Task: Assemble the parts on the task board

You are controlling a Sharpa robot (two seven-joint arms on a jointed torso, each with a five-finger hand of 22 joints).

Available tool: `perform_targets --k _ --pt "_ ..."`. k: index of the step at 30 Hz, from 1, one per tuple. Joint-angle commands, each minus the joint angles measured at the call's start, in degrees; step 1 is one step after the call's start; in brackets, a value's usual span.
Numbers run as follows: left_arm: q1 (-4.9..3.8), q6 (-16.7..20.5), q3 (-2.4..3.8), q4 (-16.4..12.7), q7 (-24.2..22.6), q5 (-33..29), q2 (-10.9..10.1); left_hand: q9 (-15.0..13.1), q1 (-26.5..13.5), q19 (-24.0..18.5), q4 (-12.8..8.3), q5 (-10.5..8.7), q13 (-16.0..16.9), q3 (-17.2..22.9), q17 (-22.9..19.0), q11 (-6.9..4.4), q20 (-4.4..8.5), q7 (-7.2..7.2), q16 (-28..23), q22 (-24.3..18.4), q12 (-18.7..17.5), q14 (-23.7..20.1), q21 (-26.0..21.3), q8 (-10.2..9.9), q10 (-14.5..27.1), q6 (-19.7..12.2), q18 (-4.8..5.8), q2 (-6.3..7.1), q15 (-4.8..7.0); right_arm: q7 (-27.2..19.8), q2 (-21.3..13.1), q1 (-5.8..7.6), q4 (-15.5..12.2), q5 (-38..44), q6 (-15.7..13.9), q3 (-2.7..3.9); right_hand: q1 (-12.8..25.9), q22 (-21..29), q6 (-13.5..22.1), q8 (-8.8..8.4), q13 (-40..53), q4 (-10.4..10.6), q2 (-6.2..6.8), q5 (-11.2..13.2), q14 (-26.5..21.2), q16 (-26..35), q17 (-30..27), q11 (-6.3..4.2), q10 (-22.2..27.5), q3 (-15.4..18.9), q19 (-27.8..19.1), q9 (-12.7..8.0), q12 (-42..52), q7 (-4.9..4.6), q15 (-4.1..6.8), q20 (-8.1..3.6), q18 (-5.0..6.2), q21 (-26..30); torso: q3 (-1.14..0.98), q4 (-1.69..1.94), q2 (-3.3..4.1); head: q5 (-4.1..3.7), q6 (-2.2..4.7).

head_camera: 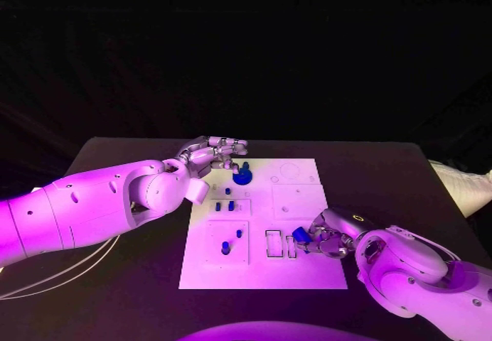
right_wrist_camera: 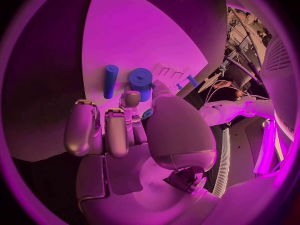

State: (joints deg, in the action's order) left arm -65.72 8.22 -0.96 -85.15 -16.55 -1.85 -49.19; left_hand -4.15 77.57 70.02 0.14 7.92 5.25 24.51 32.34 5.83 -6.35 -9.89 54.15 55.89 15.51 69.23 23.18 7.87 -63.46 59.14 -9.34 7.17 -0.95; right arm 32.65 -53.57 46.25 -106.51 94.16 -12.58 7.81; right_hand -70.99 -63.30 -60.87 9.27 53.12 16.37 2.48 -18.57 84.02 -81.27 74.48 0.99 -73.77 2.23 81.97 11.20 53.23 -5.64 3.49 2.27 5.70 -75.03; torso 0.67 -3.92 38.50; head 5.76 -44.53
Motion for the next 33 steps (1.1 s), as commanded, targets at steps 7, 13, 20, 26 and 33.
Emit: perform_targets --k 7,13,20,26,33 --pt "-0.02 -1.1 0.03 -0.1 -0.2 0.1 0.0 0.1 0.4 0.4 -0.2 -0.11 0.1 0.0 -0.1 -0.1 -0.12 -0.11 -0.1 -0.1 0.0 -0.4 -0.3 0.3 0.3 -0.3 -1.02 -0.05 0.07 0.6 -0.1 -0.99 0.1 -1.3 -3.7 -0.55 -3.9 -0.8 -2.2 1.73 4.4 -0.4 -2.85 -0.8 3.5 -0.7 0.6 -1.04 -2.3 -0.6 0.6 1.7 3.5 1.06 0.63 -0.38 -0.83 -0.7 0.05 -0.04 -0.1 0.1 0.13" --pt "-0.01 -1.1 0.03 -0.1 -0.2 0.1 0.0 0.1 0.4 0.4 -0.2 -0.11 0.1 0.0 -0.1 -0.1 -0.12 -0.11 -0.1 -0.1 0.0 -0.4 -0.3 0.3 0.3 -0.3 -1.02 -0.05 0.07 1.0 -1.2 -0.83 -2.2 -5.9 -7.4 -0.09 -3.6 -0.8 -2.7 2.18 7.0 0.0 -3.44 -1.9 3.6 -0.9 1.0 -1.35 -3.6 -0.3 0.6 2.6 5.8 1.42 0.91 -0.72 -0.81 -0.8 0.06 -0.01 -0.1 0.16 0.27" --pt "0.0 -1.2 0.03 -0.1 -0.2 0.1 0.0 0.1 0.4 0.4 -0.2 -0.11 0.1 0.0 -0.1 -0.1 -0.12 -0.11 -0.1 -0.1 0.0 -0.4 -0.3 0.3 0.3 -0.3 -1.02 -0.05 0.07 1.0 -0.5 -0.6 -4.1 -11.4 -8.2 0.14 -3.1 -0.7 -2.7 2.34 8.6 0.2 -3.98 -3.8 3.6 -1.0 1.2 -1.5 -4.2 0.1 0.5 3.4 6.8 1.57 1.07 -0.93 -0.8 -0.7 0.01 0.18 -0.02 0.11 0.35" --pt "0.0 -1.2 0.03 -0.1 -0.2 0.1 0.1 0.1 0.4 0.4 -0.2 -0.11 0.1 0.0 -0.1 -0.1 -0.12 -0.11 -0.1 -0.1 0.0 -0.4 -0.3 0.3 0.3 -0.3 -1.02 -0.05 0.07 1.1 1.2 -0.58 -3.9 -13.5 -6.8 0.14 -1.7 -0.7 -2.6 2.31 9.1 0.3 -4.06 -5.1 3.6 -1.1 1.2 -1.47 -4.3 1.0 0.5 4.0 6.8 1.54 1.06 -0.93 -0.82 -0.7 0.08 0.18 -0.07 0.15 0.17" --pt "0.0 -1.2 0.03 -0.2 -0.2 0.1 0.1 0.1 0.4 0.4 -0.2 -0.11 0.1 0.0 -0.1 -0.1 -0.12 -0.11 -0.1 -0.1 0.0 -0.4 -0.3 0.3 0.3 -0.3 -1.02 -0.05 0.07 1.3 3.1 -0.59 -3.3 -14.7 -5.8 0.12 0.1 -0.8 -2.5 2.3 9.6 0.3 -4.45 -5.7 3.6 -1.1 1.2 -1.46 -4.4 2.0 0.6 4.7 6.7 1.54 1.05 -0.89 -0.83 -0.8 0.08 0.14 -0.06 0.29 0.06"
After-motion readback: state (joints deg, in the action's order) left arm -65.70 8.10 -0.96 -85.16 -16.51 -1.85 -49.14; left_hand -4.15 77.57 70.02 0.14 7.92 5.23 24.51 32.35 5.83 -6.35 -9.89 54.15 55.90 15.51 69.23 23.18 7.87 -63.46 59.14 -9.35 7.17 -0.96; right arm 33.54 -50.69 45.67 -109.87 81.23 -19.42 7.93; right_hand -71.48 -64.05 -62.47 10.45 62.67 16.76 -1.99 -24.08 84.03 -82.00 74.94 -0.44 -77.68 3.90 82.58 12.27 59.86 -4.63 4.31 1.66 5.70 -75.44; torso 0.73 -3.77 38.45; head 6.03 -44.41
